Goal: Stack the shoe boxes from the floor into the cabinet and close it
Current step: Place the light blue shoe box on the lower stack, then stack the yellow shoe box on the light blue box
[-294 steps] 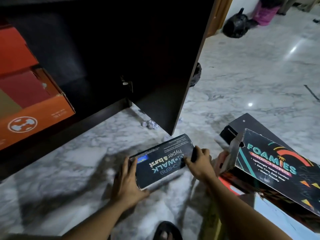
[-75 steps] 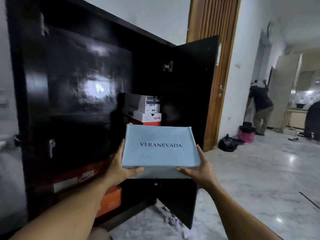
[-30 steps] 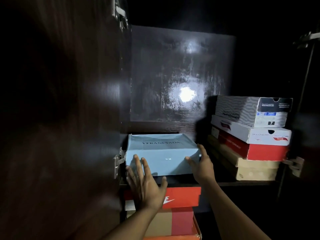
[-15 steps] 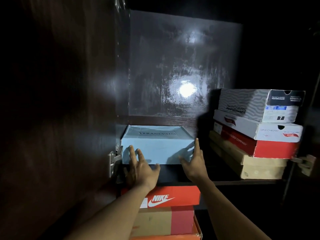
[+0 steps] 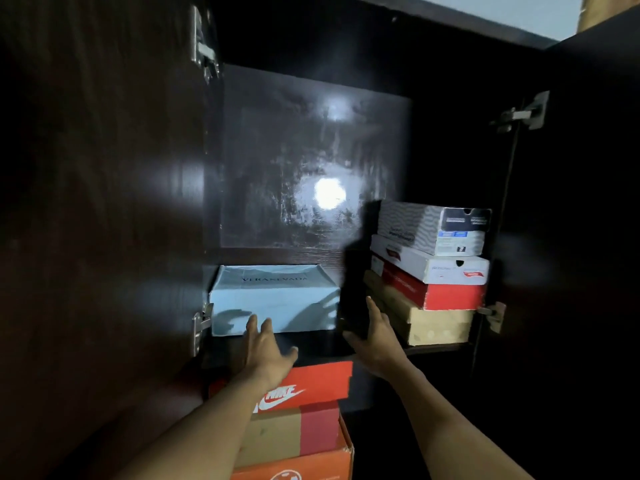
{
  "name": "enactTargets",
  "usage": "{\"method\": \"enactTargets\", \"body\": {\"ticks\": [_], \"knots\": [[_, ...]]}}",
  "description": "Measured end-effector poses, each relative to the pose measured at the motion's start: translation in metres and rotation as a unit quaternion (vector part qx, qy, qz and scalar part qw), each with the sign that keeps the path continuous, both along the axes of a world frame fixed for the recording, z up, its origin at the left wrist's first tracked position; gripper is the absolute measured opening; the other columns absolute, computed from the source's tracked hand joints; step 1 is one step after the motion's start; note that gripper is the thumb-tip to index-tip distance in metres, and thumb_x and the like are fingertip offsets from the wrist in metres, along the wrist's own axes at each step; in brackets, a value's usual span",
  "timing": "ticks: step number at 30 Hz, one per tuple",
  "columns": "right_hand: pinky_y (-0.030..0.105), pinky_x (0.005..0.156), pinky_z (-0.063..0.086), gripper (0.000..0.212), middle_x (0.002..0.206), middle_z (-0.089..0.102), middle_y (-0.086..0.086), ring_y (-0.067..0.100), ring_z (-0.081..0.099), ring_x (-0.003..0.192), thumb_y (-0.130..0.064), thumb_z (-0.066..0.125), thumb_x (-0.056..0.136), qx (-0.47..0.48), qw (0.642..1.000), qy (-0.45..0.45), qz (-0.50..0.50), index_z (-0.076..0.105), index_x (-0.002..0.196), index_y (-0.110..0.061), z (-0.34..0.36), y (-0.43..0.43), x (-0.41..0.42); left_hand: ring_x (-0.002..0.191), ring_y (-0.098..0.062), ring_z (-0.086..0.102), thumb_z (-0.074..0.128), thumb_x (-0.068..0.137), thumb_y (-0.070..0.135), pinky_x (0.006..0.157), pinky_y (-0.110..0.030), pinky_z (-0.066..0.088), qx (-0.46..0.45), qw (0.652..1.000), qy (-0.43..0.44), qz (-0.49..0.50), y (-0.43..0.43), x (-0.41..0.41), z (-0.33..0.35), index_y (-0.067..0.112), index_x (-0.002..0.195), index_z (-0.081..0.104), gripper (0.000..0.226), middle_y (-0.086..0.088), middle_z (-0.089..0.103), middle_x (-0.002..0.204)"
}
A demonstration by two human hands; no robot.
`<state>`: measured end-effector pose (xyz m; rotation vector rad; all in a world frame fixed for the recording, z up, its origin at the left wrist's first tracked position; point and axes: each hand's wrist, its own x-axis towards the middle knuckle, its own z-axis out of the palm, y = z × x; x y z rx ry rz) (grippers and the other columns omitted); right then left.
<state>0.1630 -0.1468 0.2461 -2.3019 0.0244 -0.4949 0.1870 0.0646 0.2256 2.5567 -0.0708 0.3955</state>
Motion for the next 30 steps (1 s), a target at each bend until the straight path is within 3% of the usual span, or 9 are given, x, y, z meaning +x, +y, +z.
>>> {"method": "enactTargets", "body": {"ticks": [4, 8, 12, 15, 21, 23, 26, 30], "knots": [[0.032, 0.116, 0.033, 0.098, 0.153, 0.035, 0.017, 0.032, 0.042, 0.139, -0.041, 0.070, 0.081, -0.008, 0.999, 0.016, -0.040, 0.015, 0.158, -0.013, -0.009, -0.033, -0.071, 0.147, -0.022, 0.030, 0.061, 0.088, 0.053, 0.111, -0.035, 0.036, 0.062, 0.994, 0.001, -0.089, -0.029, -0.044, -0.003, 0.018, 0.154, 0.027, 0.082, -0.003, 0.018, 0.164], [0.030, 0.111, 0.033, 0.093, 0.151, 0.034, 0.014, 0.030, 0.039, 0.139, -0.033, 0.066, 0.093, -0.035, 0.992, 0.077, -0.092, 0.003, 0.159, -0.017, -0.026, -0.064, -0.162, 0.147, -0.023, 0.027, 0.066, 0.089, 0.042, 0.114, -0.024, 0.022, 0.045, 0.977, 0.035, -0.204, -0.084, -0.098, -0.018, 0.012, 0.151, 0.031, 0.078, -0.010, 0.029, 0.159], [0.033, 0.109, 0.036, 0.092, 0.150, 0.034, 0.014, 0.030, 0.043, 0.135, -0.036, 0.063, 0.095, -0.041, 0.977, 0.128, -0.167, -0.002, 0.159, -0.021, -0.066, -0.098, -0.248, 0.141, -0.026, 0.035, 0.067, 0.085, 0.048, 0.115, -0.032, 0.032, 0.058, 0.947, 0.084, -0.304, -0.139, -0.150, -0.044, 0.011, 0.145, 0.040, 0.076, -0.010, 0.031, 0.155], [0.035, 0.106, 0.039, 0.091, 0.153, 0.031, 0.013, 0.031, 0.044, 0.134, -0.035, 0.062, 0.095, -0.023, 0.957, 0.173, -0.231, -0.002, 0.159, -0.022, -0.102, -0.122, -0.319, 0.134, -0.024, 0.046, 0.063, 0.085, 0.055, 0.106, -0.038, 0.044, 0.110, 0.919, 0.089, -0.368, -0.170, -0.196, -0.067, 0.019, 0.144, 0.042, 0.073, 0.000, 0.034, 0.152], [0.036, 0.114, 0.030, 0.090, 0.161, 0.025, 0.013, 0.030, 0.033, 0.144, -0.035, 0.063, 0.094, 0.016, 0.887, 0.248, -0.389, 0.003, 0.159, -0.016, -0.171, -0.146, -0.465, 0.128, -0.029, 0.050, 0.063, 0.082, 0.058, 0.099, -0.043, 0.046, 0.212, 0.828, 0.129, -0.503, -0.234, -0.285, -0.106, 0.019, 0.139, 0.045, 0.071, -0.004, 0.043, 0.145], [0.035, 0.114, 0.030, 0.093, 0.159, 0.031, 0.015, 0.030, 0.035, 0.143, -0.026, 0.069, 0.090, 0.044, 0.865, 0.253, -0.432, 0.008, 0.158, -0.012, -0.195, -0.147, -0.512, 0.128, -0.031, 0.050, 0.062, 0.083, 0.057, 0.100, -0.043, 0.045, 0.205, 0.802, 0.132, -0.545, -0.251, -0.317, -0.116, 0.019, 0.139, 0.045, 0.069, -0.006, 0.045, 0.144], [0.040, 0.115, 0.035, 0.097, 0.154, 0.035, 0.016, 0.031, 0.039, 0.139, -0.030, 0.071, 0.087, 0.064, 0.825, 0.277, -0.489, 0.007, 0.159, -0.015, -0.221, -0.142, -0.574, 0.126, -0.031, 0.053, 0.061, 0.084, 0.055, 0.096, -0.040, 0.047, 0.205, 0.760, 0.151, -0.598, -0.266, -0.370, -0.145, 0.019, 0.139, 0.046, 0.067, -0.006, 0.048, 0.144], [0.041, 0.113, 0.040, 0.094, 0.151, 0.039, 0.013, 0.030, 0.044, 0.136, -0.033, 0.072, 0.086, 0.101, 0.788, 0.286, -0.536, 0.013, 0.157, -0.019, -0.259, -0.143, -0.642, 0.111, -0.026, 0.062, 0.065, 0.073, 0.063, 0.087, -0.035, 0.052, 0.195, 0.704, 0.220, -0.647, -0.278, -0.427, -0.205, 0.030, 0.120, 0.059, 0.057, 0.001, 0.062, 0.127]]}}
